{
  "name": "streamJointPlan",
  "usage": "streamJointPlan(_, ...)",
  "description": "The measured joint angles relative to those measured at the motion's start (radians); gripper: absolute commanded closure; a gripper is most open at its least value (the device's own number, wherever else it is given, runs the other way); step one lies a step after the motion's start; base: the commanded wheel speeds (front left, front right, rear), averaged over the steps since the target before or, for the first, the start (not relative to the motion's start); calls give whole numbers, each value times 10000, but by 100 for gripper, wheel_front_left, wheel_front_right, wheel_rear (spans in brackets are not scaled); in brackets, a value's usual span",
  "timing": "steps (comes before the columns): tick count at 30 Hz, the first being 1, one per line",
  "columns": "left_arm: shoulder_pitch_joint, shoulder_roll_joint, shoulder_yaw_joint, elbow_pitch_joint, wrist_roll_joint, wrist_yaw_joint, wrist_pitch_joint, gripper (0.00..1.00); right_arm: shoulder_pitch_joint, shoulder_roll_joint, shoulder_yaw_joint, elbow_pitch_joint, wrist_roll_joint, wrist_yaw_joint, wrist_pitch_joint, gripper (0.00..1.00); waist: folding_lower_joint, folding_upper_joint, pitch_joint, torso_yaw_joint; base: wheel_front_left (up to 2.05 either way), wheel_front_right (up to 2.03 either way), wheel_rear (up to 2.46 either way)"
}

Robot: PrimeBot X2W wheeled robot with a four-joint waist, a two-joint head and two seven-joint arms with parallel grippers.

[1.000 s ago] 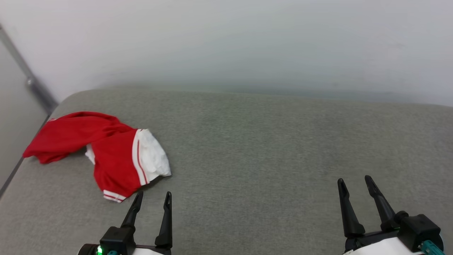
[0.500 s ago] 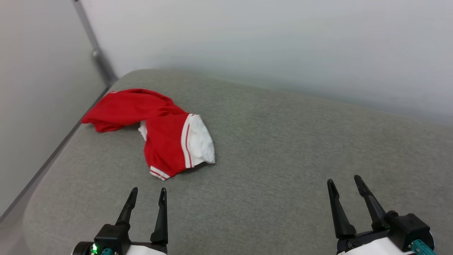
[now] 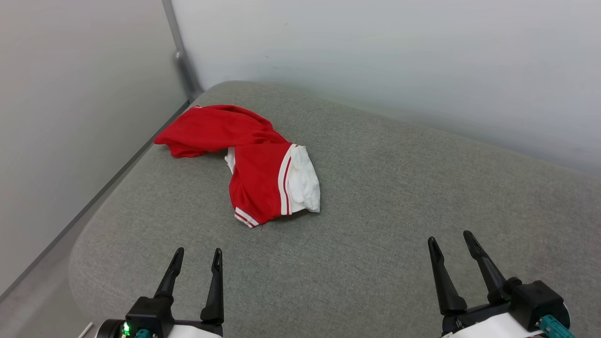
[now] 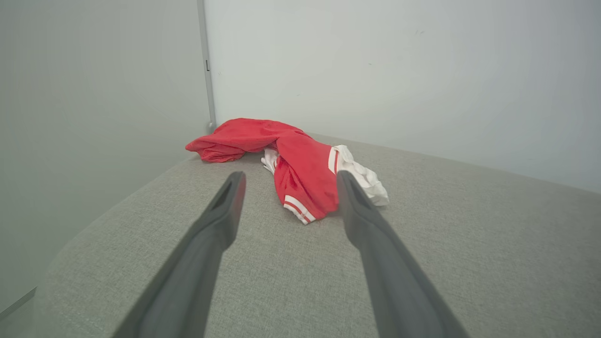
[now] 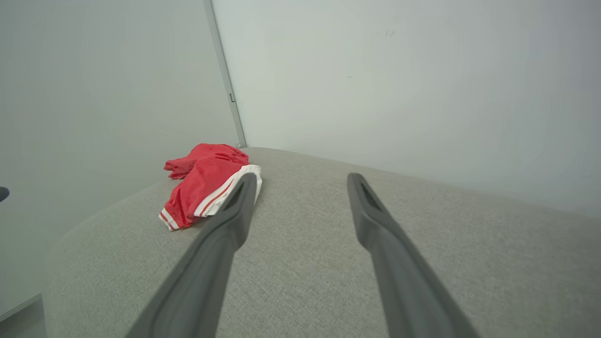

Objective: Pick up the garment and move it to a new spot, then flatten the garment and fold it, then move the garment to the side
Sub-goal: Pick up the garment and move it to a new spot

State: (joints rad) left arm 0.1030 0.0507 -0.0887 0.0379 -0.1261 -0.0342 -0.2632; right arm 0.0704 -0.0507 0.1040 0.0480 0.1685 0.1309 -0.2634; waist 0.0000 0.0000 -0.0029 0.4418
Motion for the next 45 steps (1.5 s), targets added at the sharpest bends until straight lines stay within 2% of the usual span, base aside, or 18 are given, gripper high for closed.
streamJointPlan(14,0,2,-42,-15,100,-4,0,0,-2,-2,59,-12,69,0,0,0,0,0,-23,45,0,0,0)
streamJointPlan(20,-109,0,75,303,-284,-115,0,0,-4,0,132,-113,-13,0,0,0,0,0,114,-113,0,0,0)
streamJointPlan(27,-1449,27,594,1469,-1473,-665,0,0,-426,0,290,-476,-414,0,0,0,0,0,808,-531,0,0,0)
streamJointPlan(30,-2655,531,550,2343,-1582,-825,19,0,-590,2,320,-570,-671,0,0,0,1,0,1249,-784,0,0,0)
streamJointPlan(32,-3539,1026,426,2836,-1814,-894,587,0,-801,4,359,-706,-798,0,0,0,1,0,1572,-957,0,0,0)
streamJointPlan(35,-4937,1883,176,3398,-2276,-940,2042,0,-1108,8,385,-851,-909,0,0,0,3,0,2070,-1227,0,0,0)
streamJointPlan(42,-7146,4006,-1078,3824,-4205,-953,6665,0,-1555,6,571,-1179,-1076,0,0,0,3,0,3092,-1981,0,0,0)
streamJointPlan(45,-7632,4544,-1266,3912,-5396,-951,8600,0,-1735,8,694,-1260,-1112,0,0,0,3,0,3458,-2316,0,0,0)
